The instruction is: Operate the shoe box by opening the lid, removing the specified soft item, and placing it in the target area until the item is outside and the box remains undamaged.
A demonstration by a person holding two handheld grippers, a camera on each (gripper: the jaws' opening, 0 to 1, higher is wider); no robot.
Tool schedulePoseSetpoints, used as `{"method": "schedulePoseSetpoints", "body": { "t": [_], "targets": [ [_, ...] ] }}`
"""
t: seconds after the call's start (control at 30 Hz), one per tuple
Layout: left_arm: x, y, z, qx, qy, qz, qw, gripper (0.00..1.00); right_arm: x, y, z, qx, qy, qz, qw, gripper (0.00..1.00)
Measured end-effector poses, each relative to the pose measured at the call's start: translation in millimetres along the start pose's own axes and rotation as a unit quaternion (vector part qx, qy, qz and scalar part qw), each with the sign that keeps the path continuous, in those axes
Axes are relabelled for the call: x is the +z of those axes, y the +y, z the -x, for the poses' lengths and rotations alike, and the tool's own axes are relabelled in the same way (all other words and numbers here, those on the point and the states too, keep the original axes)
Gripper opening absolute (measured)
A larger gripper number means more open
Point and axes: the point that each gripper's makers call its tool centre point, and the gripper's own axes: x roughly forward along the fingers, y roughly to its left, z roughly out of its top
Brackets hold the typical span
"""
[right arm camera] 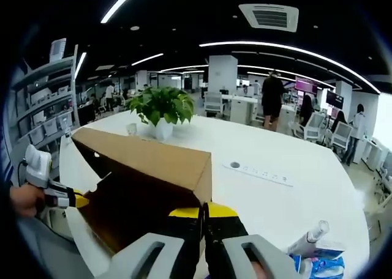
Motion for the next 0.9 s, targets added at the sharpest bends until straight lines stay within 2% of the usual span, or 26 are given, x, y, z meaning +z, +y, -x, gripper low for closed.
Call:
{"method": "schedulePoseSetpoints", "body": {
  "t": [0.2, 0.3, 0.57, 0.9],
  "targets": [
    [-0.1, 0.6, -0.6, -0.005, -0.002, 0.013, 0.9999, 0.06, -10.8, 8.7, 11.5, -0.005, 0.004, 0.000, 1.0000, 0.00],
    [0.1, 0.5, -1.3, -0.008, -0.003, 0.017, 0.9998, 0.06, -18.4, 6.8, 10.6, -0.008, 0.007, 0.001, 0.9999, 0.00],
    [-0.6, -5.4, -3.2, -0.020, -0.003, 0.014, 0.9997, 0.07, -32.9, 5.5, 20.9, -0.017, 0.009, -0.001, 0.9998, 0.00],
    [1.3, -0.8, -5.5, -0.018, -0.004, 0.011, 0.9998, 0.06, -45.1, 8.1, 25.8, -0.018, 0.010, 0.004, 0.9998, 0.00]
  ]
}}
